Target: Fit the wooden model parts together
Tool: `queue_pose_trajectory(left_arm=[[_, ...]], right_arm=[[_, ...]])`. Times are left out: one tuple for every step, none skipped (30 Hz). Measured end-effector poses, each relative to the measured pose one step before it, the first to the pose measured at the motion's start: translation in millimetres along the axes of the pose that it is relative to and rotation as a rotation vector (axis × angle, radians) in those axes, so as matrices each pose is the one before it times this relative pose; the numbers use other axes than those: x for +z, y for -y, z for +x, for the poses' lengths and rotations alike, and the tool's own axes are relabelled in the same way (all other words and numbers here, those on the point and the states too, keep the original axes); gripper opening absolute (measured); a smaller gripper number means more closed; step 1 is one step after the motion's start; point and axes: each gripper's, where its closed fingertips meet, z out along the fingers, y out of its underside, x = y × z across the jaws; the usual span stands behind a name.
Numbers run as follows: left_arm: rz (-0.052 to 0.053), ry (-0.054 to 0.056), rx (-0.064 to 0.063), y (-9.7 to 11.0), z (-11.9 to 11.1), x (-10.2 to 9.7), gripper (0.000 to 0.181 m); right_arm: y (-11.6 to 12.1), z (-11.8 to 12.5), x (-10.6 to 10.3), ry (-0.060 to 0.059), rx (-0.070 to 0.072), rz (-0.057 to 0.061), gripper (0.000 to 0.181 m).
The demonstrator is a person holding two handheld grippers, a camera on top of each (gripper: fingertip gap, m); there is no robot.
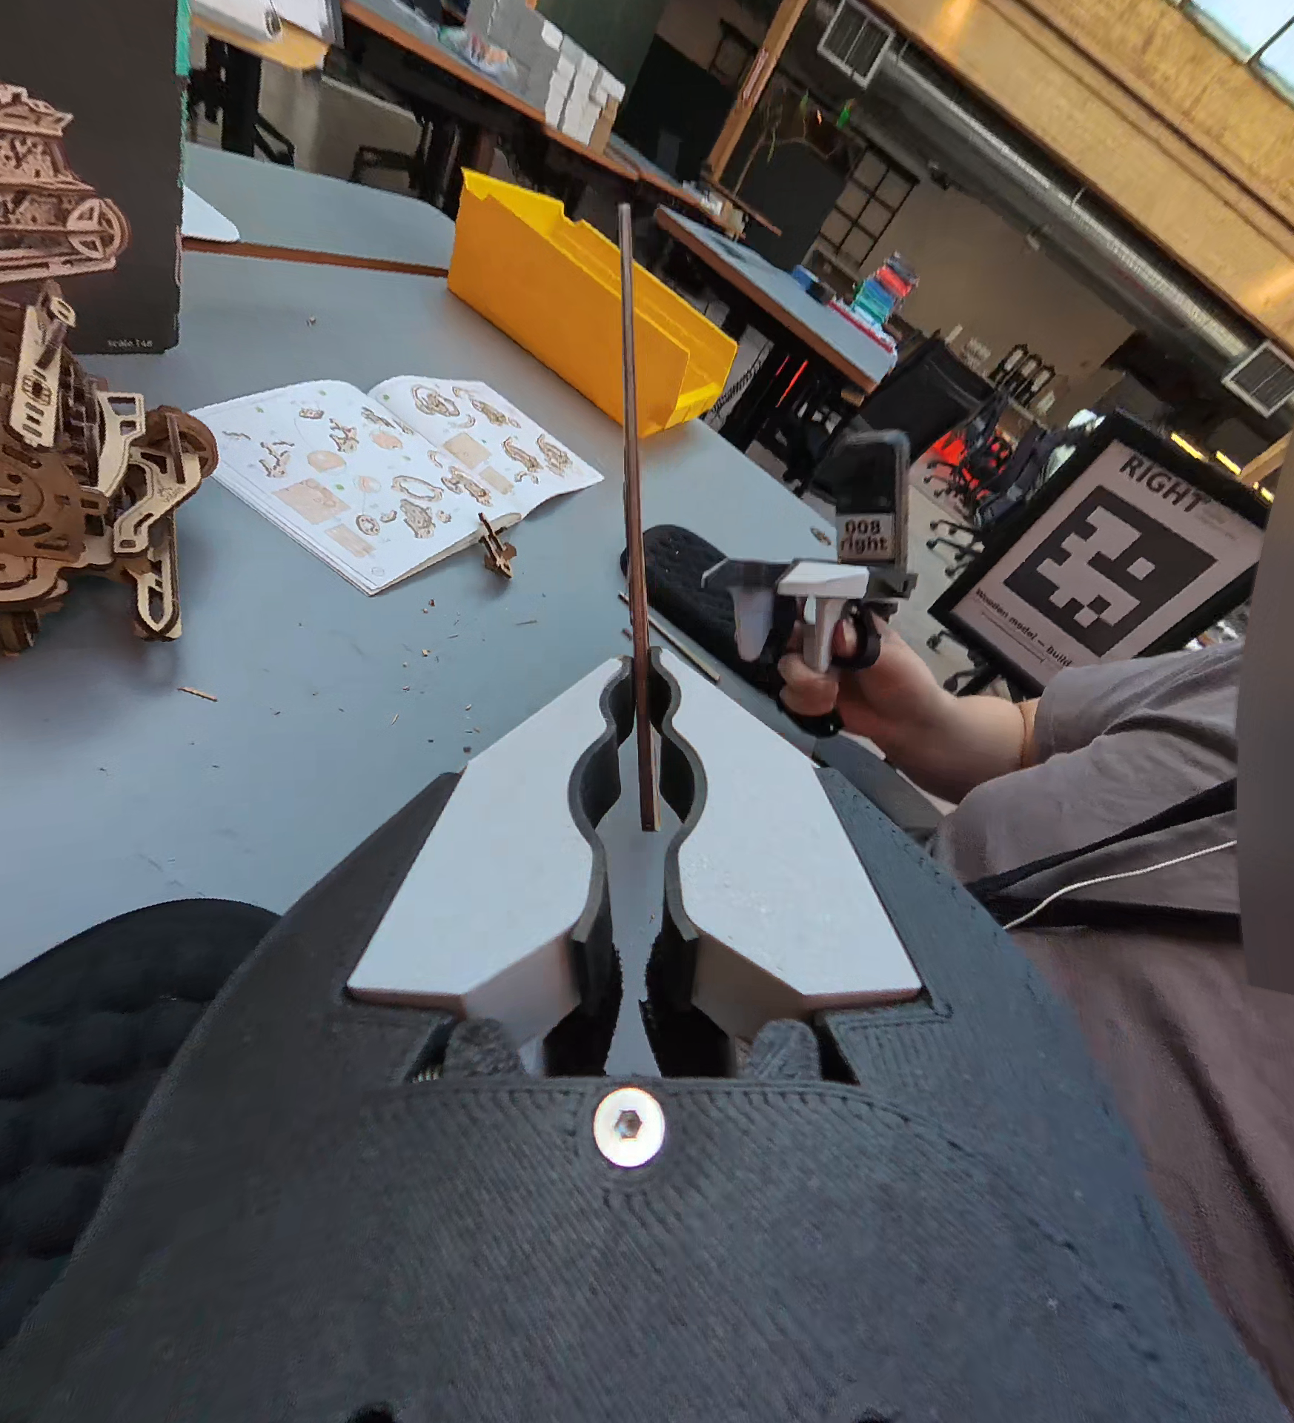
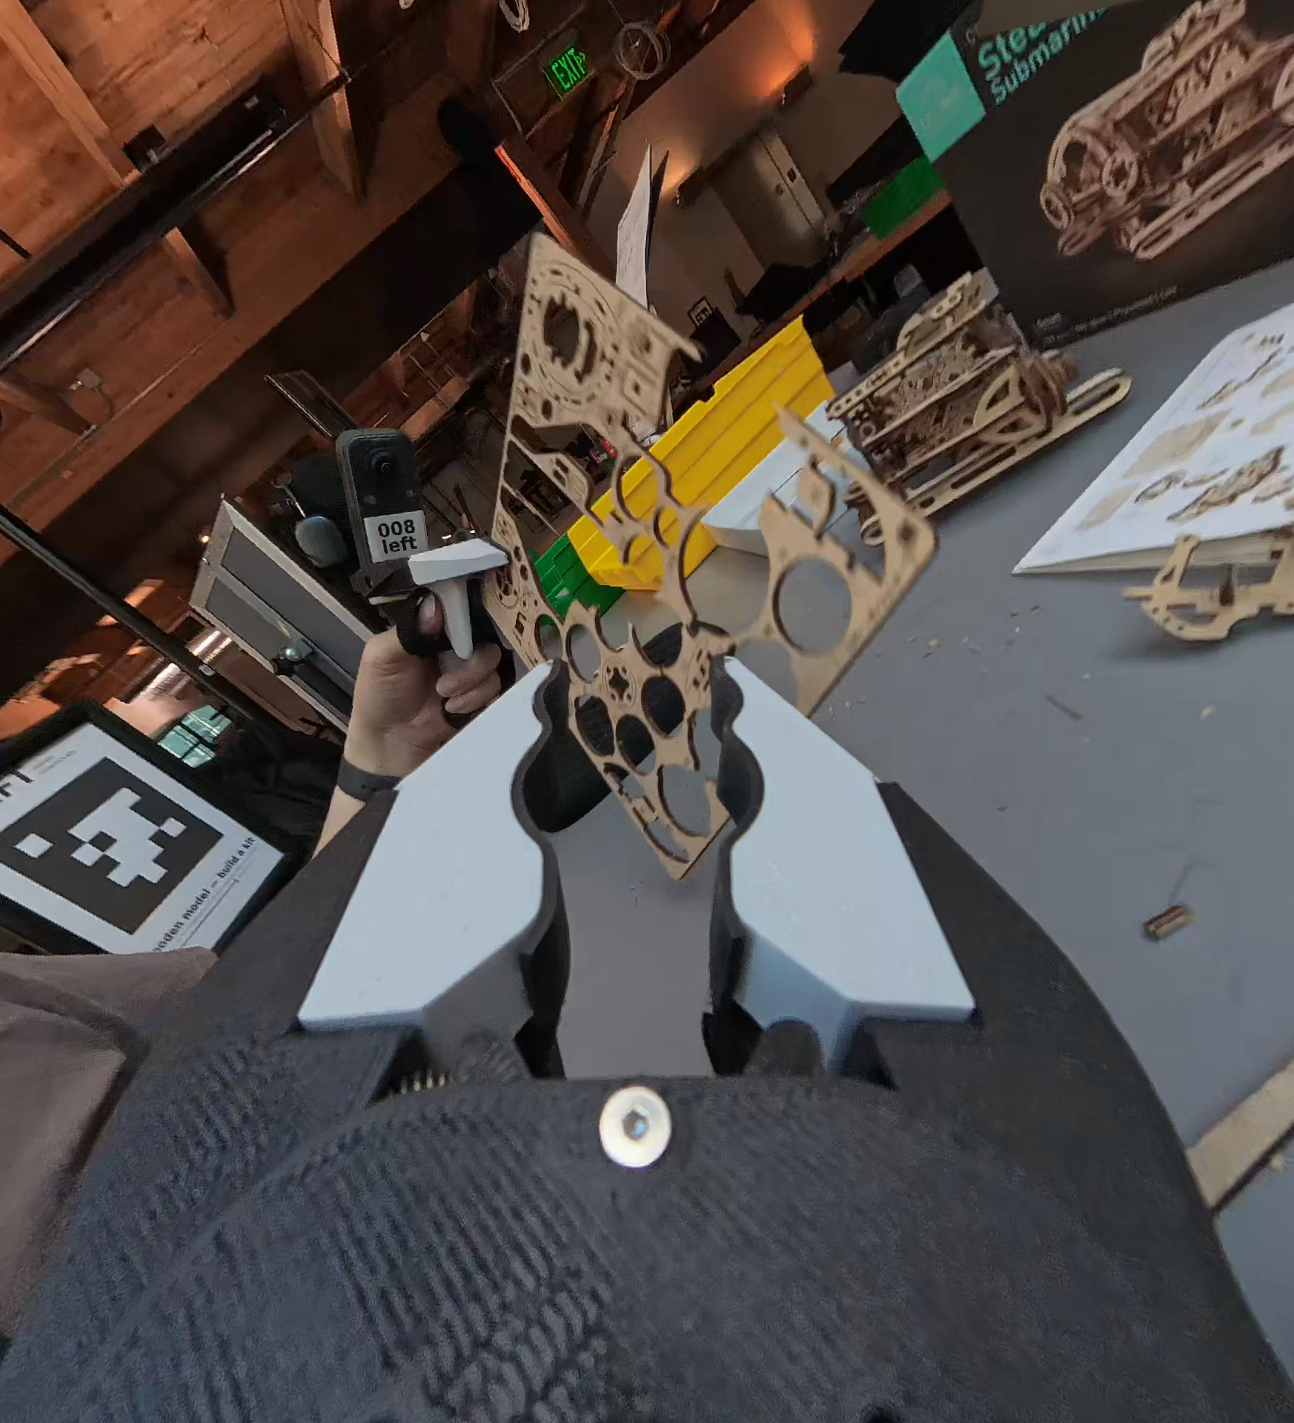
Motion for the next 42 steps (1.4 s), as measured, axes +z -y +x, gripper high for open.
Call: queue_pose_trajectory(left_arm=[[-0.0461, -0.007, 0.0083, -1.85, -1.97, 3.12, 0.0], [-0.0447, -0.0174, -0.0004, -1.88, -0.89, 3.67, 0.0], [-0.0356, -0.026, -0.006, -0.39, 0.5, 4.0, 0.0], [-0.0294, -0.0223, -0.0018, 0.33, 0.36, 4.25, 0.0], [-0.0307, -0.0257, 0.002, 0.2, 1.12, 4.51, 0.0], [-0.0376, -0.0191, 0.0084, -0.62, 0.6, 4.89, 0.0], [-0.0348, -0.0038, 0.0127, -0.02, -1.15, 4.88, 0.0], [-0.0285, -0.0043, 0.0069, 0.87, -1.04, 4.78, 0.0], [-0.0269, -0.0043, 0.004, 1.02, -1.31, 4.42, 0.001], [-0.0195, -0.0115, 0.0044, 1.65, -0.42, 3.84, 0.001], [-0.0107, -0.0152, 0.0036, 2.34, 0.15, 3.38, 0.0], [-0.0059, -0.0134, -0.0031, 2.32, -0.19, 2.8, 0.0], [-0.0091, -0.0051, -0.0041, 1.31, -1.36, 2.58, 0.0], [-0.0126, -0.0011, -0.0001, 0.3, -1.69, 2.67, 0.0], [-0.0096, -0.0003, -0.0013, 0.27, -1.64, 2.51, 0.0], [-0.0068, -0.0045, -0.0018, 0.44, -0.88, 2.38, 0.0], [-0.0024, -0.0059, -0.0016, 1.05, -0.79, 2.27, 0.0], [0.0013, -0.0068, -0.0003, 1.41, -0.71, 2.0, 0.0], [0.0007, -0.0114, 0.0037, 1.26, 0.09, 1.91, 0.0], [-0.0037, 0.0056, 0.0037, 0.59, -2.62, 1.6, 0.001], [-0.003, 0.026, 0.0102, 0.65, -5.6, 1.4, 0.009], [0.0031, 0.0267, 0.0153, 2.14, -5.49, 1.47, 0.022], [0.0111, 0.0264, 0.0137, 3.87, -5.13, 1.25, 0.035], [0.0137, 0.0372, 0.0117, 5.01, -6.33, 1.45, 0.048], [0.0042, 0.0401, 0.0159, 4.2, -6.03, 2.38, 0.049], [-0.0073, 0.0223, 0.0228, 3.01, -2.72, 4.1, 0.05], [-0.0139, 0.0051, 0.0195, 2.31, 0.15, 5.88, 0.049], [-0.0228, -0.0057, 0.0132, 1.59, 1.37, 7.28, 0.047], [-0.0266, -0.0045, 0.0063, 1.31, 0.44, 7.95, 0.044], [-0.0219, -0.0102, 0.0022, 2.3, 0.45, 7.8, 0.041], [-0.0091, -0.0095, -0.0038, 4.35, -0.93, 6.76, 0.035], [0.0031, -0.0245, -0.0086, 6.2, 0.32, 5.05, 0.031], [-0.0027, -0.0409, -0.0155, 5.56, 1.93, 3.41, 0.028], [-0.0173, -0.0405, -0.0174, 3.93, 1.44, 2.23, 0.028], [-0.0292, -0.025, -0.0135, 1.97, -0.31, 1.48, 0.027], [-0.0365, -0.0111, -0.0049, 0.15, -1.4, 1.48, 0.027], [-0.0341, -0.0063, 0.0022, -0.35, -0.84, 1.72, 0.026], [-0.0254, -0.0054, 0.0011, 0.18, -0.02, 2.17, 0.025], [-0.0194, -0.0015, -0.0013, 0.42, -0.04, 2.17, 0.022], [-0.0148, 0.0019, -0.0005, 0.37, -0.11, 2.11, 0.019], [-0.0148, 0.0026, 0.0018, -0.51, -0.03, 2.0, 0.015], [-0.0149, 0.0032, 0.0033, -1.28, -0.05, 2.04, 0.012]], right_arm=[[10.99, -2.07, -0.15, 0.001, -0.0532, 0.0088, 0.035], [12.35, -2.91, 0.73, 0.0153, -0.0501, 0.0091, 0.035], [13.35, -3.62, 1.42, 0.031, -0.0534, 0.0087, 0.034], [11.75, -2.23, 2.66, 0.0364, -0.0628, -0.0033, 0.034], [7.0, 1.57, 3.89, 0.0299, -0.0727, -0.0295, 0.034], [3.45, 5.25, 3.89, 0.0179, -0.056, -0.0432, 0.035], [2.85, 6.76, 3.87, 0.0173, -0.0309, -0.0354, 0.037], [1.89, 8.97, 3.42, 0.0112, -0.0097, -0.031, 0.041], [1.67, 7.86, 2.89, 0.0177, 0.0079, -0.0212, 0.045], [-0.04, 4.27, 2.88, 0.0397, 0.0169, -0.023, 0.048], [-2.71, 6.79, 2.21, 0.0234, 0.0343, -0.0345, 0.051], [-3.2, 5.0, 1.54, 0.0307, 0.0339, -0.0299, 0.052], [-3.94, 0.78, 1.44, 0.0535, 0.0299, -0.0263, 0.052], [-4.17, 2.22, 0.83, 0.0408, 0.0406, -0.0247, 0.052], [-4.31, 1.74, 0.96, 0.0353, 0.0383, -0.0211, 0.052], [-2.63, -3.41, 1.1, 0.06, 0.0312, -0.0091, 0.049], [-2.39, -4.57, 1.15, 0.0632, 0.0339, -0.0073, 0.04], [-4.22, -3.28, 0.23, 0.0515, 0.0308, -0.0236, 0.016], [-4.32, 1.2, -0.12, 0.0187, 0.0212, -0.0262, 0.0], [-2.44, 4.89, -1.12, -0.0102, 0.0065, -0.0132, 0.0], [-1.09, 3.66, -1.69, -0.0069, -0.0027, -0.004, 0.0], [-1.29, 3.52, -1.75, -0.0095, 0.0071, -0.0046, 0.0], [-1.3, 3.95, -1.46, -0.0122, 0.012, -0.0031, 0.0], [-0.59, 1.91, -1.31, -0.0012, 0.0098, 0.0046, 0.0], [0.24, 1.78, -1.31, -0.0023, 0.0084, 0.0127, 0.0], [0.33, 2.18, -1.45, -0.0066, 0.0121, 0.0128, 0.0], [0.52, 1.4, -1.53, -0.0009, 0.0082, 0.0127, 0.0], [1.07, 0.32, -1.88, 0.0057, 0.0019, 0.0152, 0.0], [0.51, 0.11, -1.82, 0.0059, 0.0021, 0.009, 0.0], [0.18, 0.52, -1.84, 0.0024, 0.0044, 0.0051, 0.0], [0.2, 0.78, -1.58, -0.0004, 0.0035, 0.0064, 0.0], [0.18, 1.33, -1.54, -0.0034, 0.0007, 0.0066, 0.0], [-0.27, 1.54, -1.24, -0.0051, -0.0005, 0.0041, 0.0], [-0.88, 1.57, -0.88, -0.0053, 0.0009, -0.0007, 0.0], [-0.31, 1.37, -0.6, -0.0044, -0.0004, 0.0016, 0.0], [0.11, 0.66, -0.46, -0.0014, -0.0013, 0.004, 0.0], [0.08, 0.34, -0.16, 0.0005, -0.0007, 0.0038, 0.0], [-0.28, 0.3, 0.04, 0.0012, 0.0013, 0.0002, 0.001], [-0.21, 0.28, 0.08, 0.0021, 0.0031, 0.0003, 0.001], [0.22, 0.08, -0.06, 0.0029, 0.003, 0.0038, 0.001], [-0.07, -0.02, 0.03, 0.0038, 0.0052, 0.0025, 0.001], [-0.22, -0.08, 0.03, 0.0042, 0.0062, 0.0002, 0.001]])
